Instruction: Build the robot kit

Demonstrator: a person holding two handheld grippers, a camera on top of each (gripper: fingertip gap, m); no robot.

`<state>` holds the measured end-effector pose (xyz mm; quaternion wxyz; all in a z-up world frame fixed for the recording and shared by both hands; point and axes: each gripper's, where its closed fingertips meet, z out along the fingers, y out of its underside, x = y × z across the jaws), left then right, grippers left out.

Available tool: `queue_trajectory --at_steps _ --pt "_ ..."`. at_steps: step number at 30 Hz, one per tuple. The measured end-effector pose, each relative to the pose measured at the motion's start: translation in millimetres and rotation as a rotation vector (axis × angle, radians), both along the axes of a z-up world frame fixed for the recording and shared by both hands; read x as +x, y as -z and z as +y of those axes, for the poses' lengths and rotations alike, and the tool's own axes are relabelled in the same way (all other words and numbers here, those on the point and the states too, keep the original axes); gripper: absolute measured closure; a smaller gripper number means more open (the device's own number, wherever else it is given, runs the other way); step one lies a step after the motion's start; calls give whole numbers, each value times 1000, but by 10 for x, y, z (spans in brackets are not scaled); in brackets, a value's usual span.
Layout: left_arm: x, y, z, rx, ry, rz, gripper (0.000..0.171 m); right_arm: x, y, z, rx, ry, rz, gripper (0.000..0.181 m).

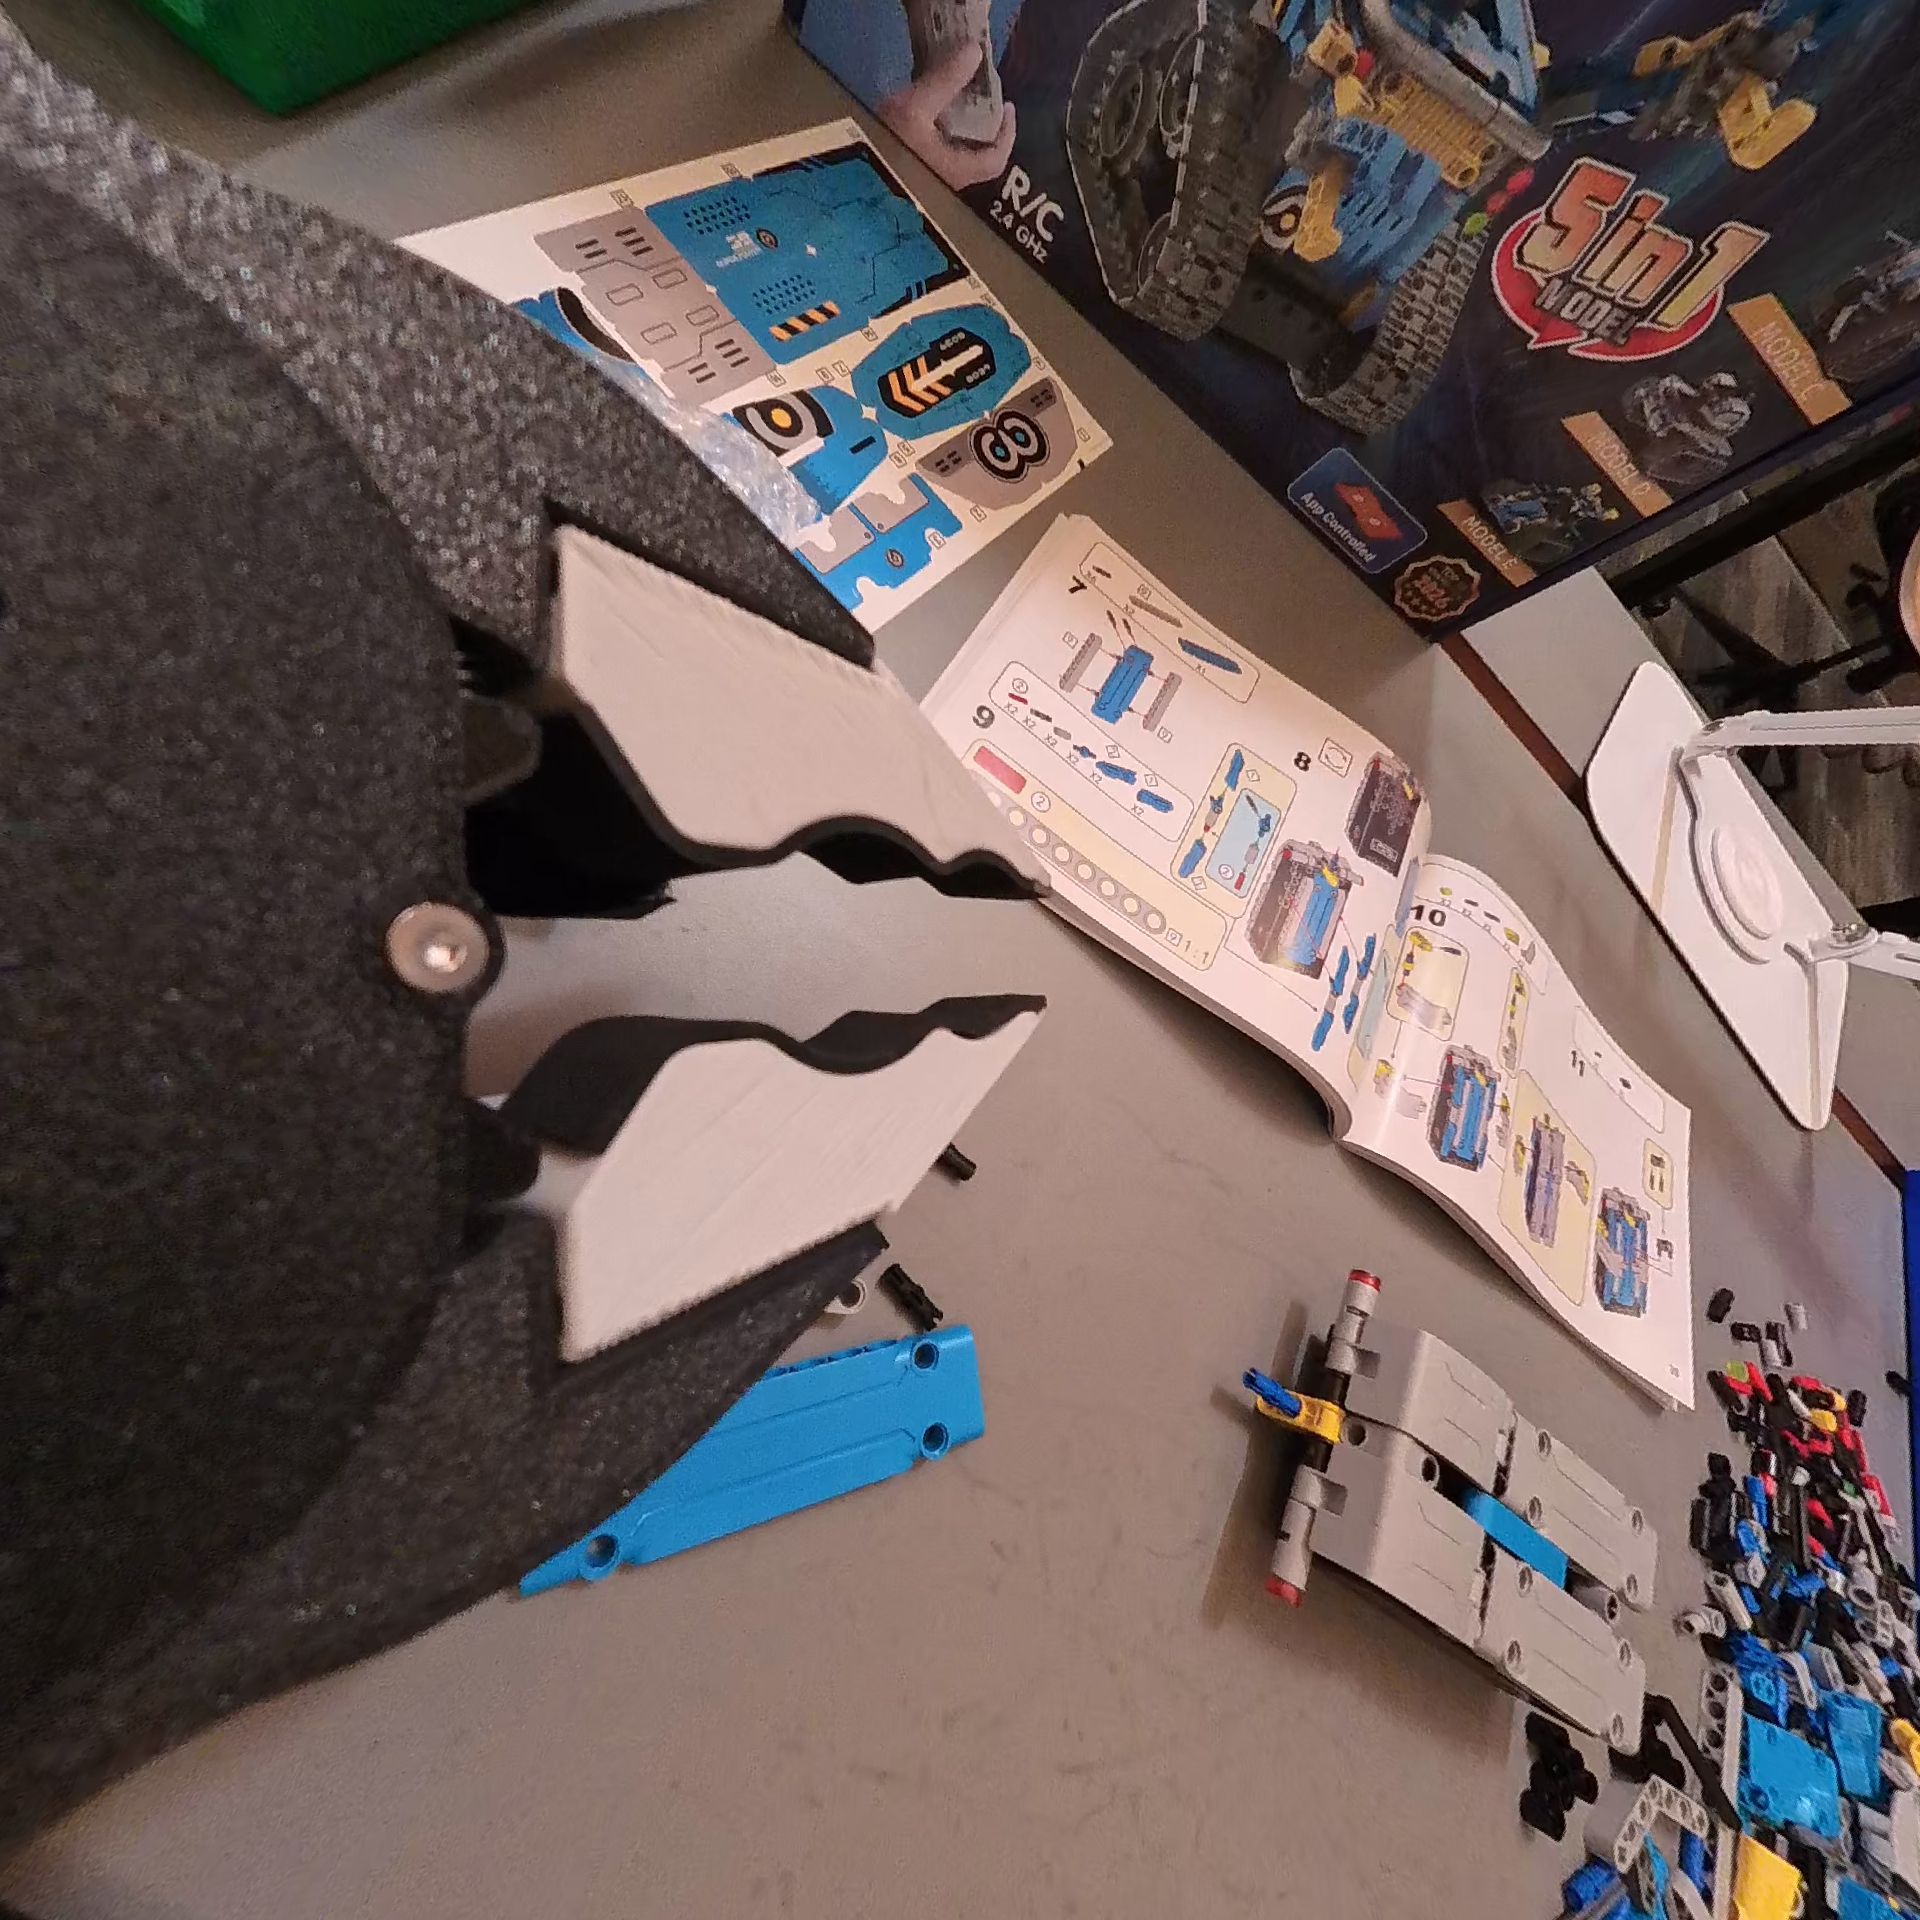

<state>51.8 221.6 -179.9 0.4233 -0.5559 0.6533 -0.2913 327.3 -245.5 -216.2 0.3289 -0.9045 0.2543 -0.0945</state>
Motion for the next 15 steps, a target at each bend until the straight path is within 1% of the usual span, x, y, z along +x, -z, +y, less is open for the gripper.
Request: queue_trajectory --at_steps 4,8,12,15 --pt "0 5 12 -1 -3 1 154 107 49 -99 -17 48 -15 162" --pt "2 19 10 0 -1 6 154 238 1 -178 -11 120 -58 162" --pt "3 22 8 2 0 8 154 170 -82 -8 26 64 -84 162" --pt "2 22 7 0 1 9 154 120 22 74 -31 16 -67 163"
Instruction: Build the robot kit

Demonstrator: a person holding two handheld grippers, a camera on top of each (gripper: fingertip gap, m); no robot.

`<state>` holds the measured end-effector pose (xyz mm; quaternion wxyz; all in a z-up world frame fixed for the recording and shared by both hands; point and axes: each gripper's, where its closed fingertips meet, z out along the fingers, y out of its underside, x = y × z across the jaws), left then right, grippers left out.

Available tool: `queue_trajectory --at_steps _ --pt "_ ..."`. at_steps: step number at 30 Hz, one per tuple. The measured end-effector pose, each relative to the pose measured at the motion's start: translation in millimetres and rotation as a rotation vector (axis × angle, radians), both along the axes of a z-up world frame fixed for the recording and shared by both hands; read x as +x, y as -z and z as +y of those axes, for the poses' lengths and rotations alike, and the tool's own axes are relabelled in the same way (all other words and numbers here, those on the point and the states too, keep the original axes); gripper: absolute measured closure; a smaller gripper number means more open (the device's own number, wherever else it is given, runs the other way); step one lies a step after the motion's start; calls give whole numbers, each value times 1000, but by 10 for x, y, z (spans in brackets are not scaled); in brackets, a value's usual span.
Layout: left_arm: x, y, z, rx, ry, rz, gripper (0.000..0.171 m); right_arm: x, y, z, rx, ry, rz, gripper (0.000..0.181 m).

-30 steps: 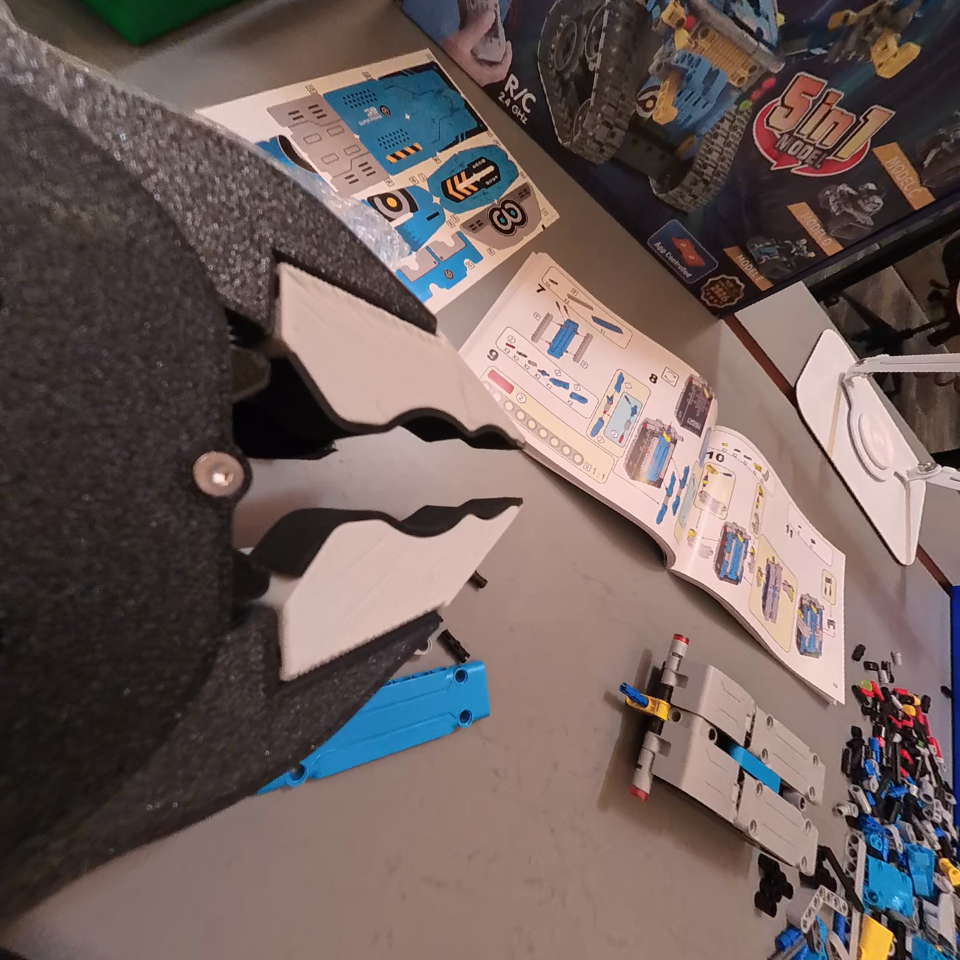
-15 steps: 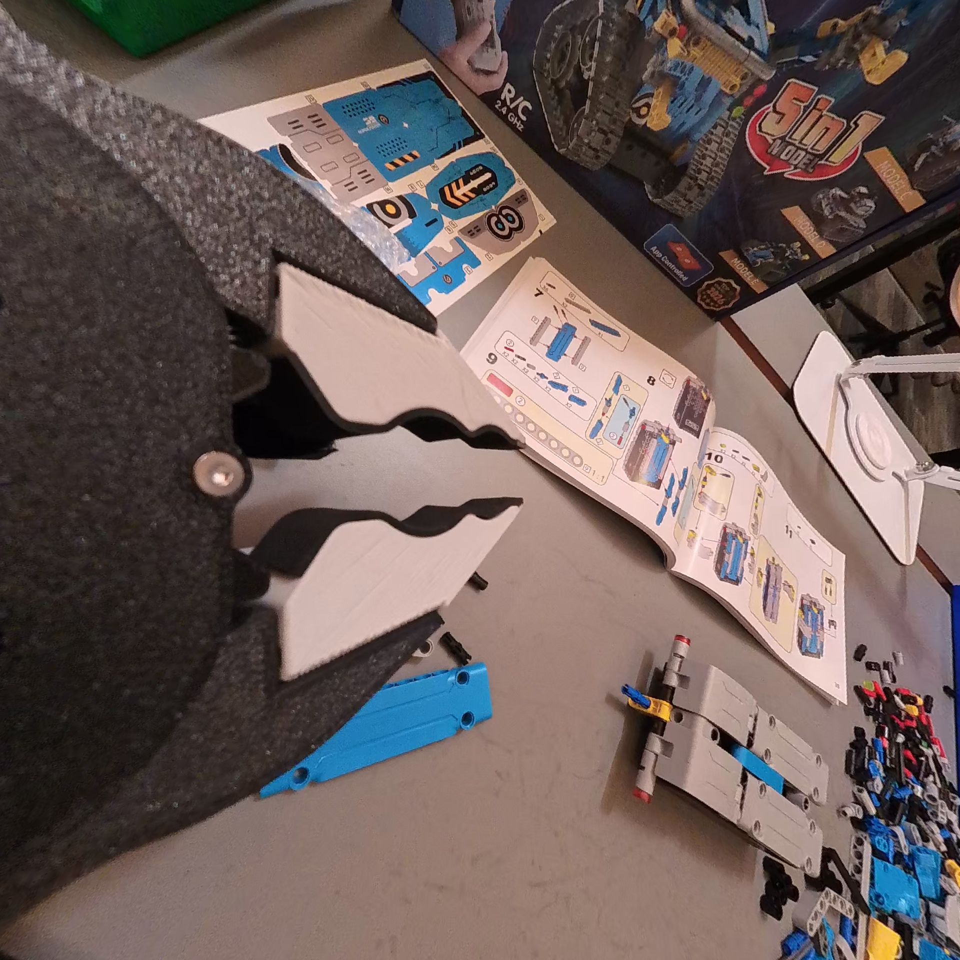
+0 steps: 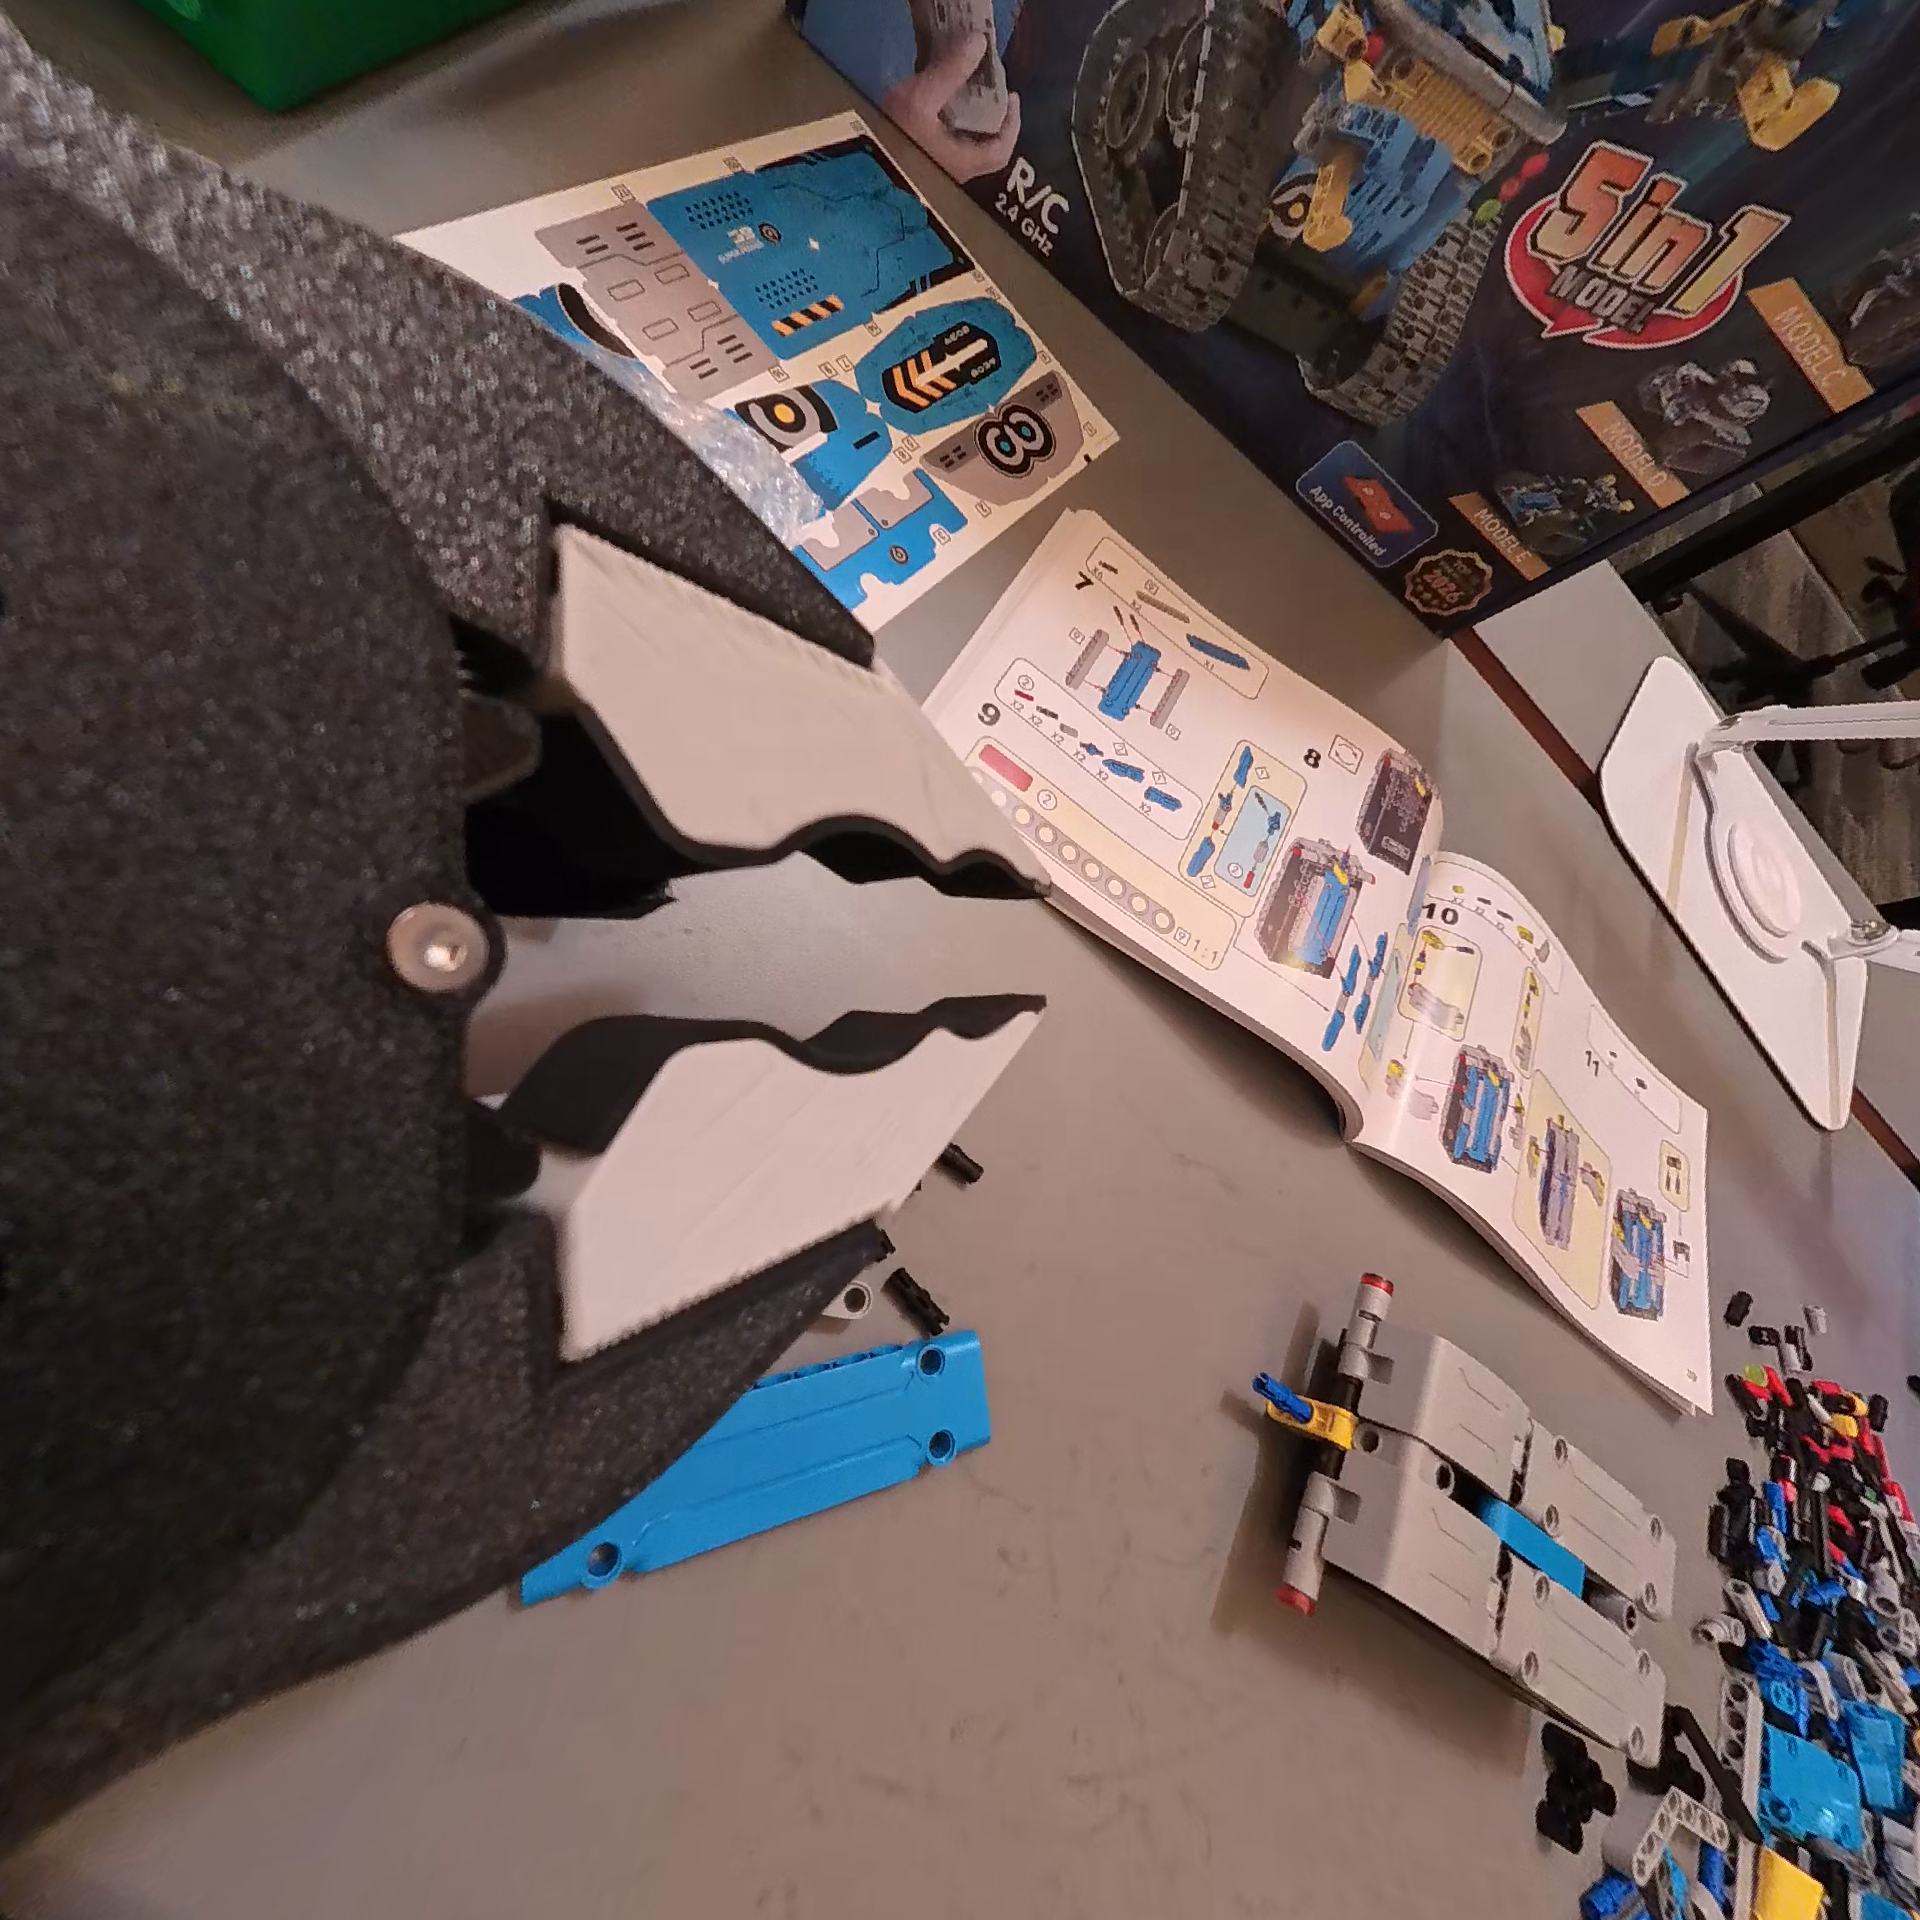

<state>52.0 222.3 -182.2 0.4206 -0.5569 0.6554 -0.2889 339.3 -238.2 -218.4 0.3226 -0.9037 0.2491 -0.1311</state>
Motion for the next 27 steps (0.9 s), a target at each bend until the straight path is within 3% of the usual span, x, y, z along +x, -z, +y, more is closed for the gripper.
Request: queue_trajectory --at_steps 4,10,12,15,18,22,27 --pt "-1 -13 -7 5 1 -4 154 155 103 -62 -35 86 12 168" --pt "0 -9 0 4 -1 -4 154 218 -42 -40 10 107 -63 166" --pt "1 -5 -6 4 1 -2 154 143 -115 79 56 60 -69 166" --pt "1 3 -7 8 2 0 154 -218 -191 467 185 -129 13 166" --pt "1 10 -4 6 1 3 154 -407 -70 654 145 -219 38 166" --pt "-1 -4 -9 6 2 -1 154 -139 -4 510 17 -108 -75 165" --pt "1 2 -12 9 3 -1 154 80 -93 316 61 37 -83 163"
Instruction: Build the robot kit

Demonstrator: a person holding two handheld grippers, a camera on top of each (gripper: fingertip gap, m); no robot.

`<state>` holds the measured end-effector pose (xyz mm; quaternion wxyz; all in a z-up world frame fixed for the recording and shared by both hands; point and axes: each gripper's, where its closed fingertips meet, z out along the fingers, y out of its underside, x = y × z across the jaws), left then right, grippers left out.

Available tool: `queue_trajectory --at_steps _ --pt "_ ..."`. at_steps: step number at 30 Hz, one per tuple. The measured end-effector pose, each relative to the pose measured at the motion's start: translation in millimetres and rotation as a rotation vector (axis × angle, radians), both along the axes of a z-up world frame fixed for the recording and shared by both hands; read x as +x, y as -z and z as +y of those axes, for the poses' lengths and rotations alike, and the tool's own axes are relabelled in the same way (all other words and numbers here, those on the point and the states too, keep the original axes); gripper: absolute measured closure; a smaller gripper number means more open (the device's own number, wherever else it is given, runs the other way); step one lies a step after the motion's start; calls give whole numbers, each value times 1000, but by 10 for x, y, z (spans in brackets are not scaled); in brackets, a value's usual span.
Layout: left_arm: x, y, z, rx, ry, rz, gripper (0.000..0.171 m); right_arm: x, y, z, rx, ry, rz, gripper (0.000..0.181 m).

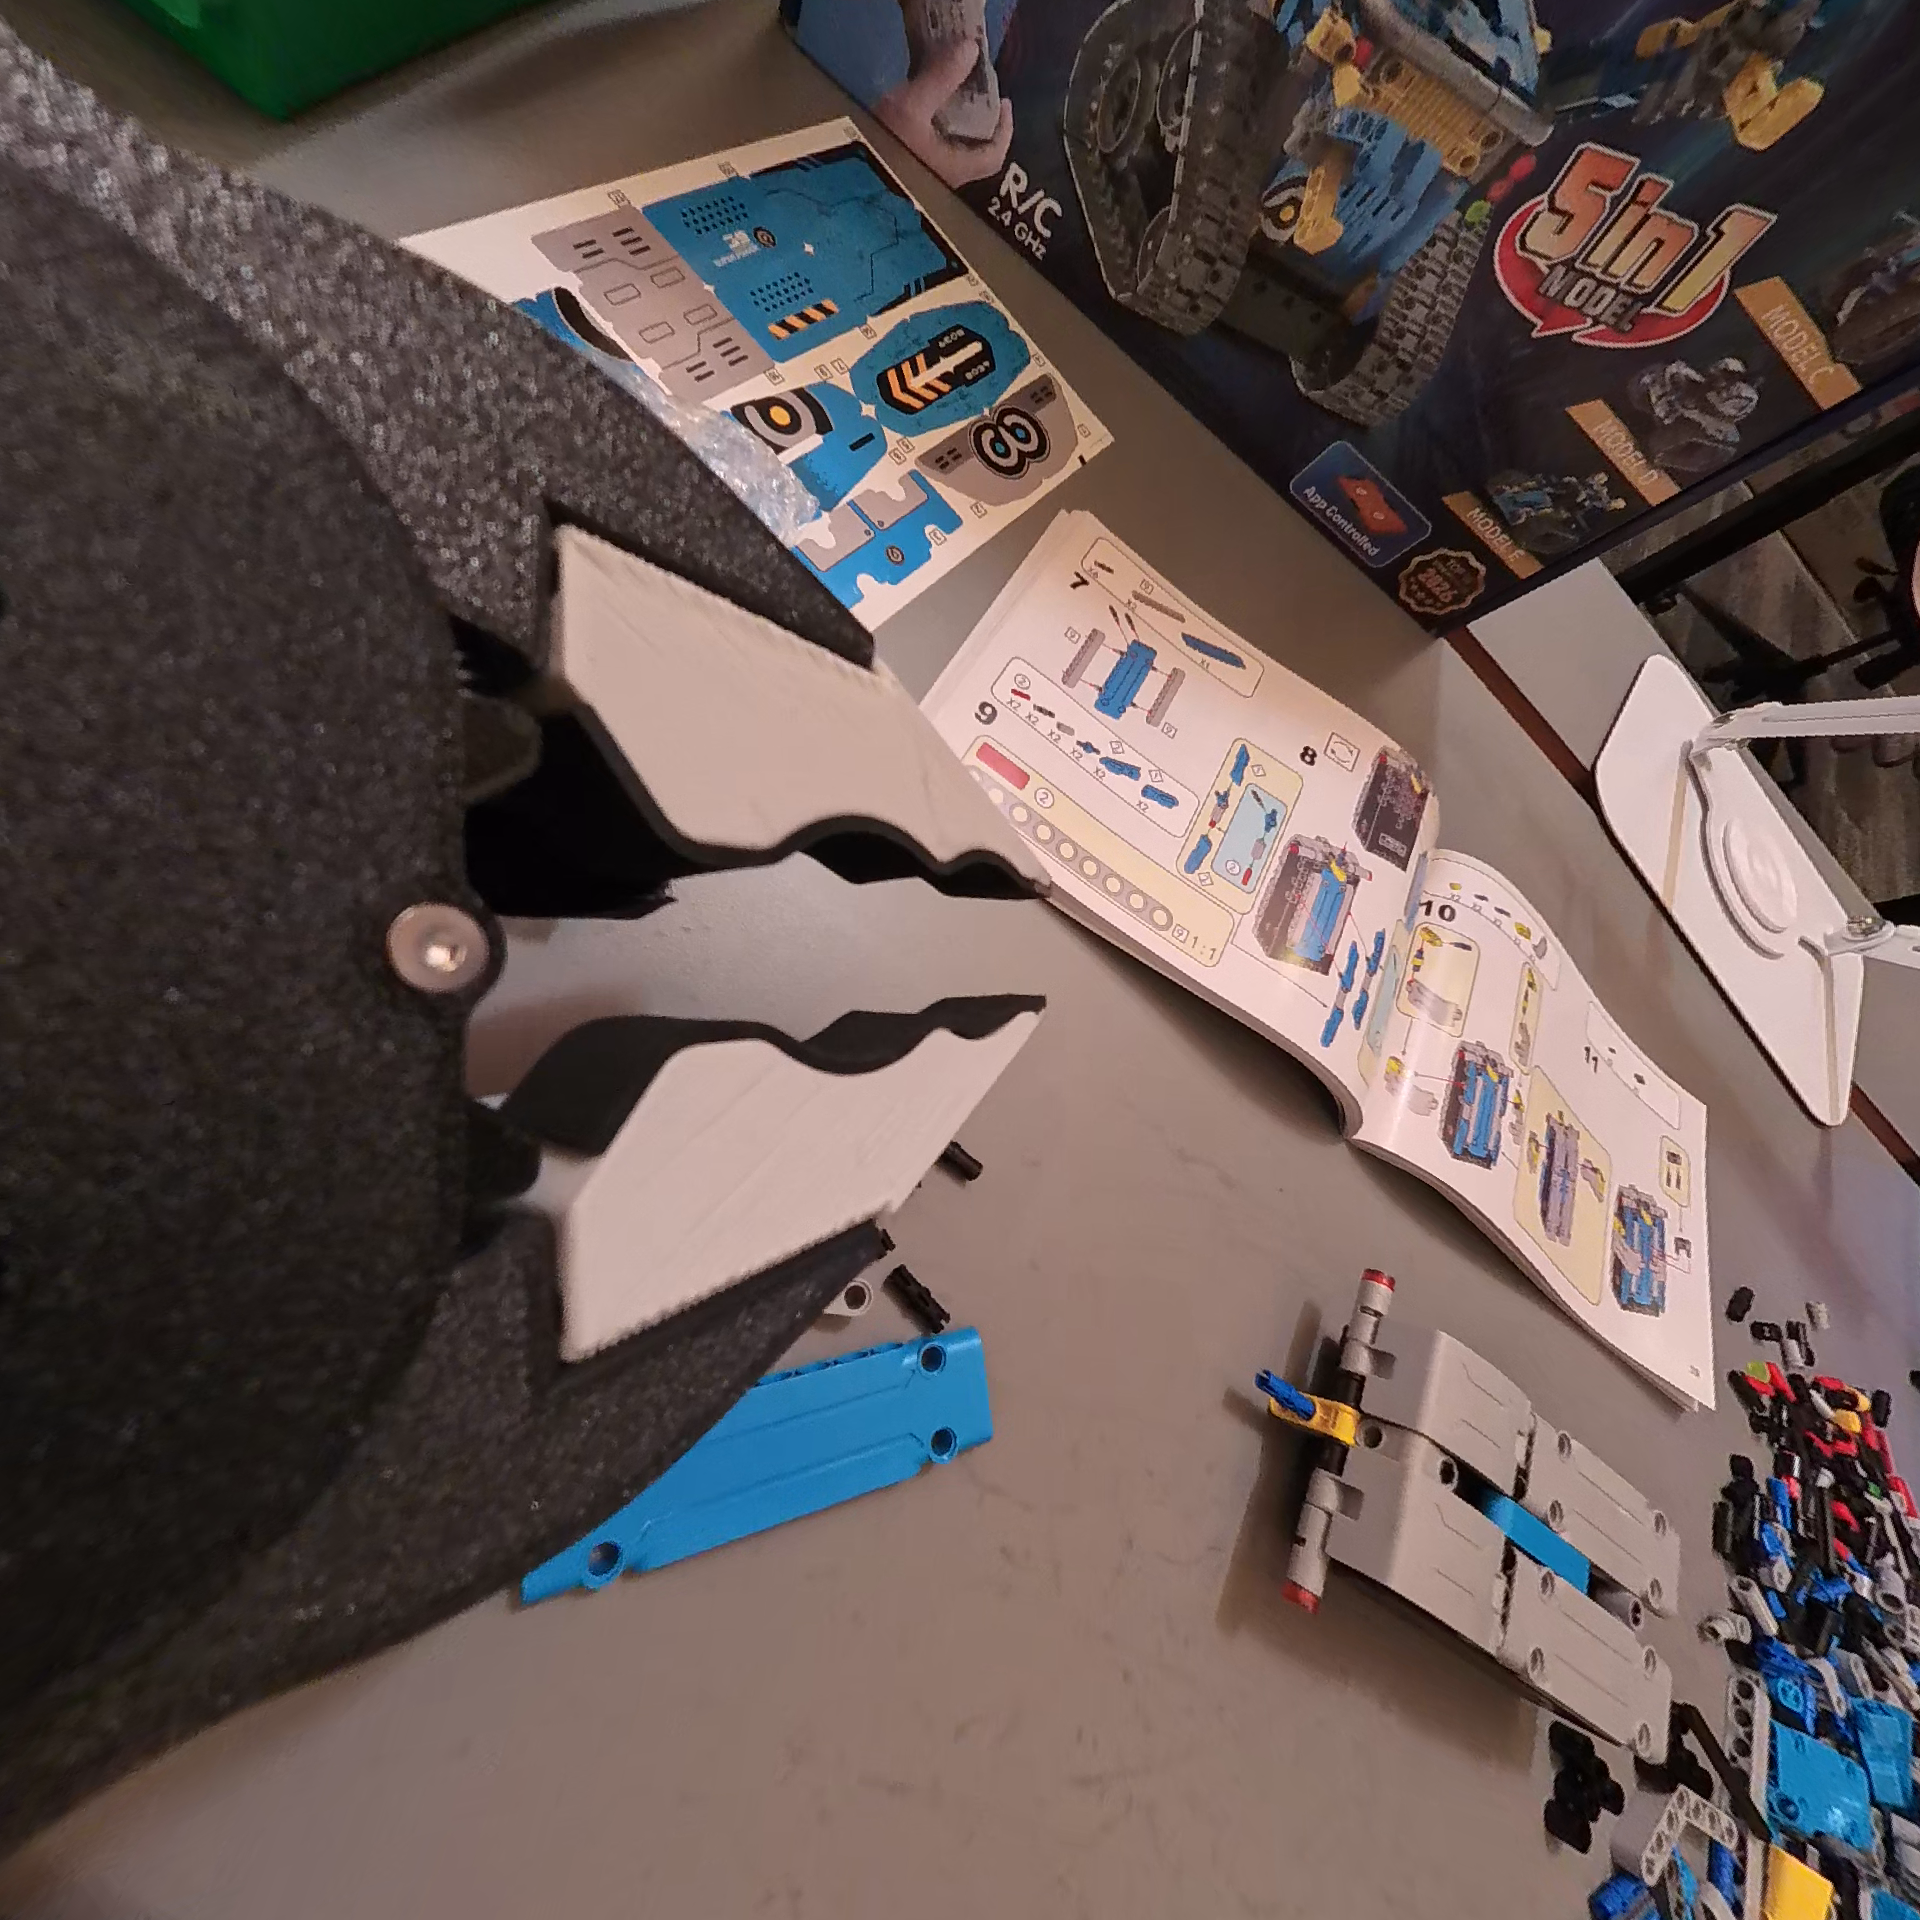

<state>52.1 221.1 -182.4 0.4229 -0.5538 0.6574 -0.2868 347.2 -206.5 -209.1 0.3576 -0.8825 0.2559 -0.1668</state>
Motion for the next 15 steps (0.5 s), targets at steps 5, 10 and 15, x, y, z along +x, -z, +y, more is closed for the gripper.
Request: queue_trajectory --at_steps 5,10,15 --pt "3 35 14 -5 -3 11 154 -55 -7 200 -29 -66 -29 160" --pt "2 19 10 -1 -2 6 154 -100 -35 490 35 -145 19 147" --pt "3 37 8 -3 0 12 154 -10 -11 653 21 -145 -5 135"
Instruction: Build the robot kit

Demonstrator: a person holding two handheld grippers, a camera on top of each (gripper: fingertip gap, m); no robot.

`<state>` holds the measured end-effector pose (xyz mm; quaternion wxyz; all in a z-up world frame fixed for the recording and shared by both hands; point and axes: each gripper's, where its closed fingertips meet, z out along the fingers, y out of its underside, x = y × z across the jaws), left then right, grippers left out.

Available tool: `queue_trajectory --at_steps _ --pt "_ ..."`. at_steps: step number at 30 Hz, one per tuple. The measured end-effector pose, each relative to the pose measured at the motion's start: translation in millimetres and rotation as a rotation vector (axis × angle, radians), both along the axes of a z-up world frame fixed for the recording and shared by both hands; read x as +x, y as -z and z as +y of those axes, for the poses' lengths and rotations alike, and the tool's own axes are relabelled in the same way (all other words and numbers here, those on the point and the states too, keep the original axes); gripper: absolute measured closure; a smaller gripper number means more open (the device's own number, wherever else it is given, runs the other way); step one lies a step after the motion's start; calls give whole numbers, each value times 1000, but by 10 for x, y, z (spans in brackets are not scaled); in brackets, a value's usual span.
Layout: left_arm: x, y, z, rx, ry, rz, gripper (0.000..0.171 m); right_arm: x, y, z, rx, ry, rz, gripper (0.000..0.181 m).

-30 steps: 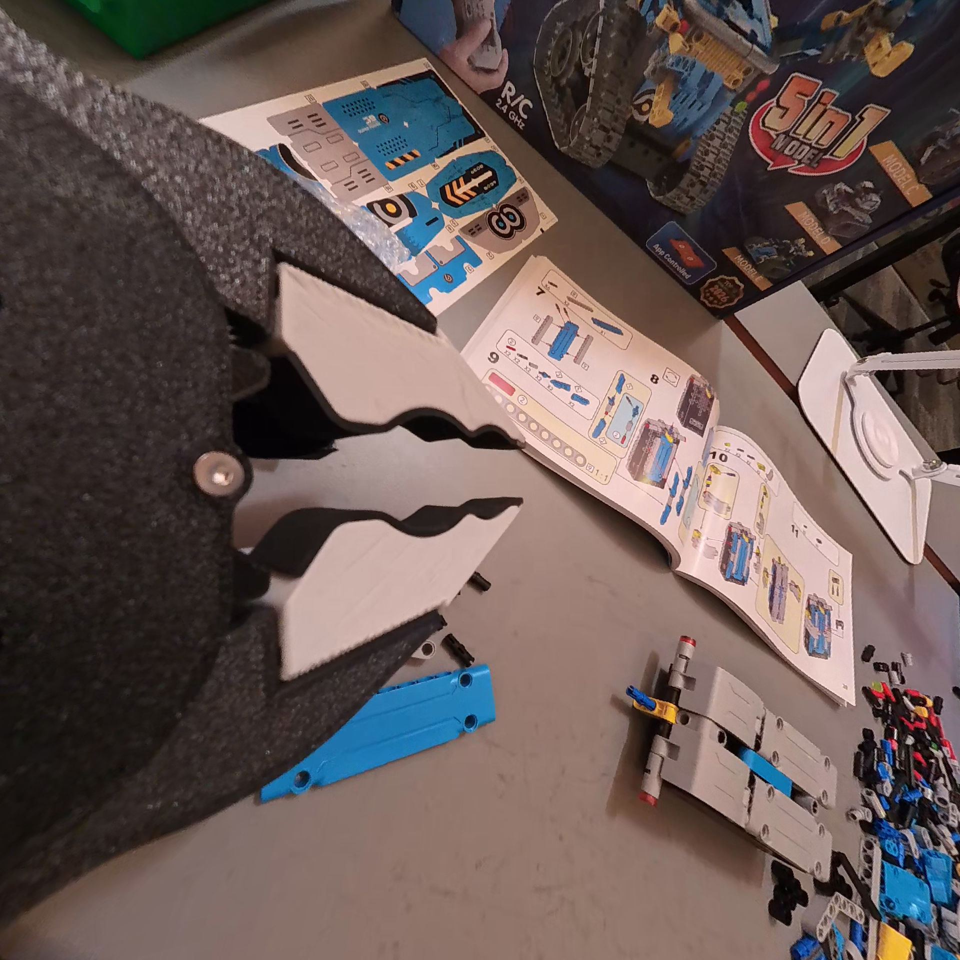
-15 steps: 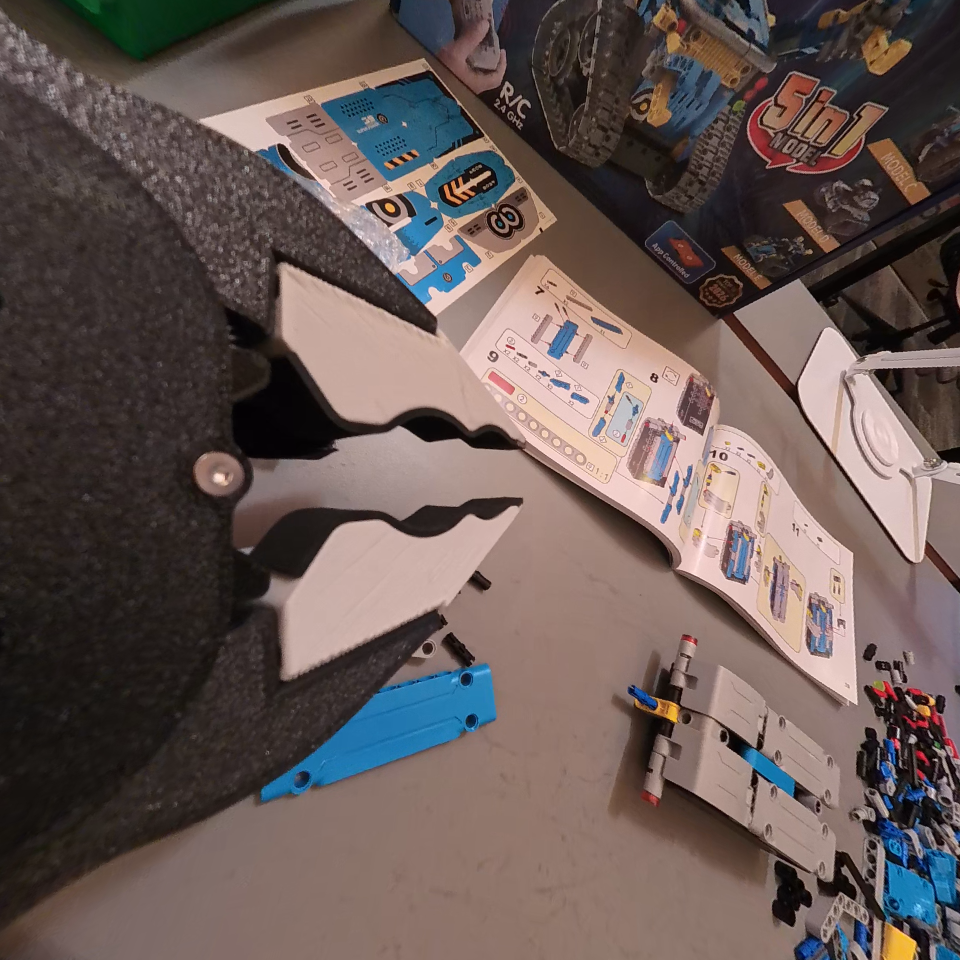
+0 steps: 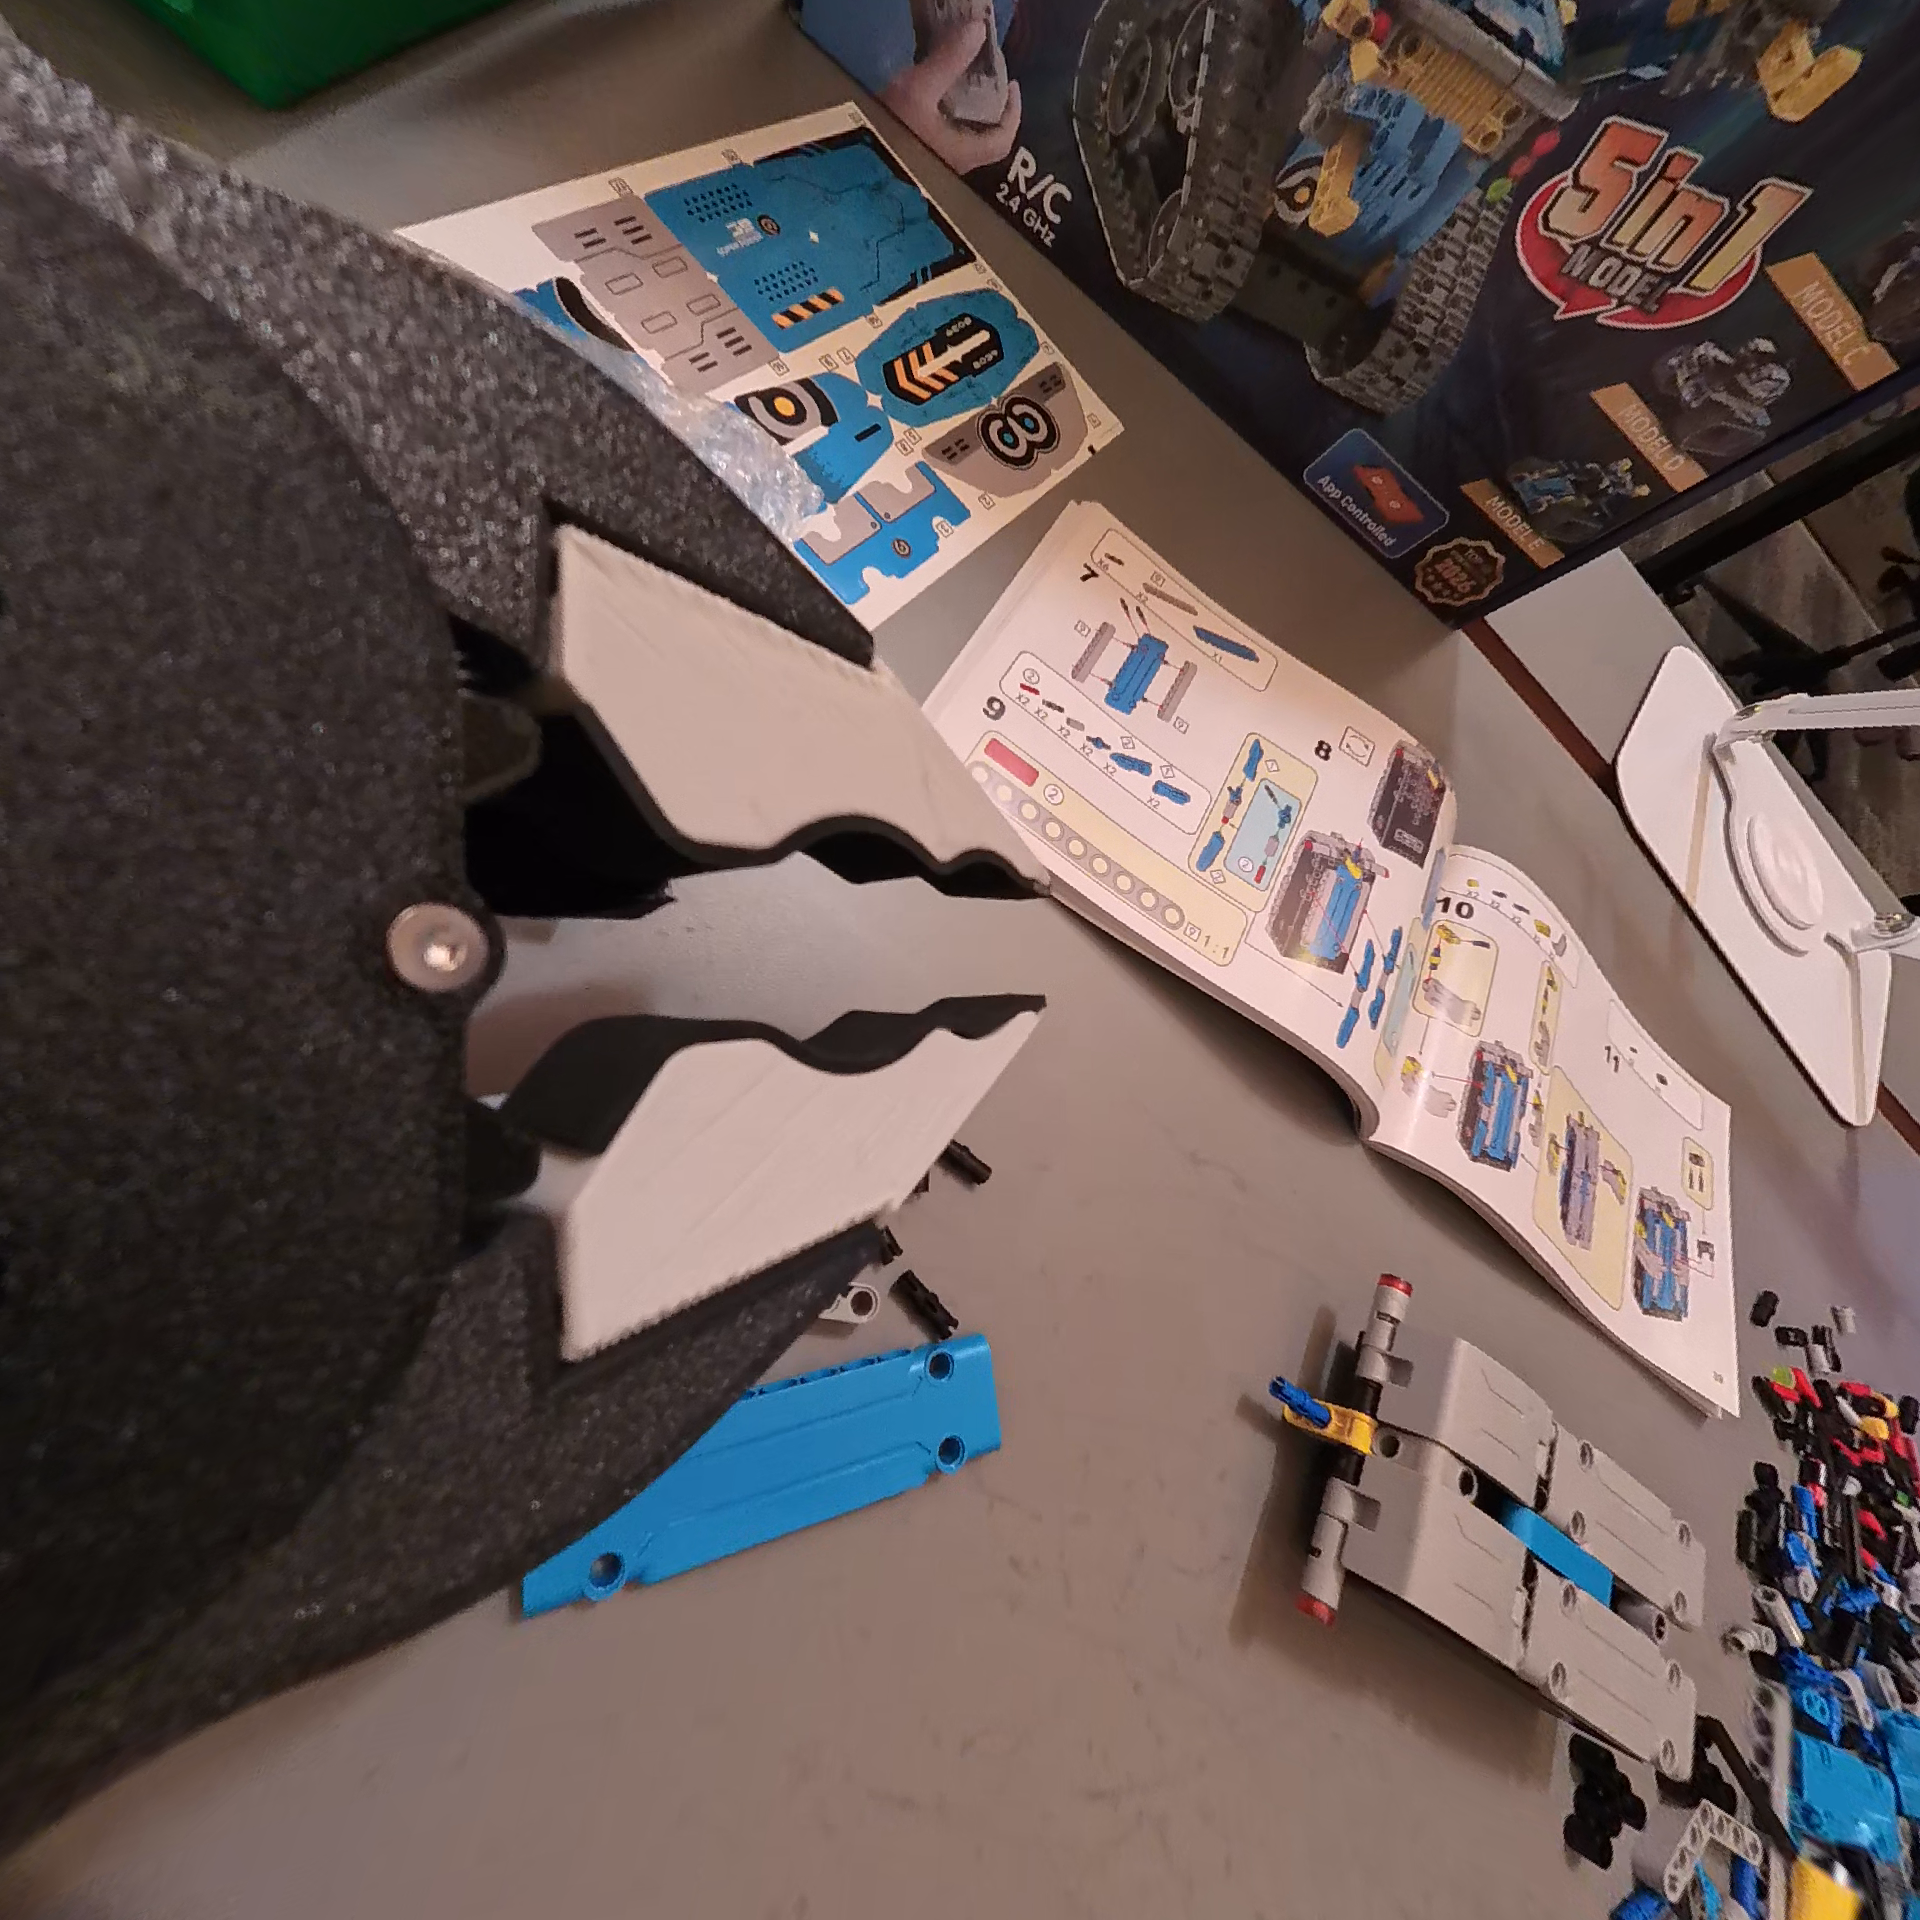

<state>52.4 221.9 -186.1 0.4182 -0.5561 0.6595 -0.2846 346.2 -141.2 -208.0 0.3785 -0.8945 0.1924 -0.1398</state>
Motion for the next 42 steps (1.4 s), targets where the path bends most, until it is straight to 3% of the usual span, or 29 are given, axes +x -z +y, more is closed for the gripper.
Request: queue_trajectory --at_steps 4,8,12,18,22,25,27,29,32,36,42 --pt "0 -7 -6 6 2 -2 154 25 -35 97 51 -15 44 113" --pt "1 8 1 3 1 3 154 -59 -89 204 91 -56 63 112" --pt "1 11 -4 5 3 5 154 -33 86 148 -24 -40 23 110" --pt "1 6 -8 10 5 3 154 56 -12 4 24 46 64 118" --pt "3 23 3 9 2 9 154 -334 -219 448 132 -58 129 125" --pt "1 17 -1 12 3 7 154 -698 -135 835 84 -171 153 140" --pt "-1 1 -7 12 5 3 154 -814 -73 1040 69 -206 144 163" --pt "-5 -12 -13 10 7 -1 154 -833 38 1139 26 -209 159 170" --pt "-9 -23 -2 13 5 -4 154 -648 154 1069 -32 -120 146 165" --pt "-10 -23 2 8 5 -4 154 -600 164 956 -17 -96 217 168" --pt "-8 16 -8 13 11 9 154 -578 174 940 -64 -66 189 168"
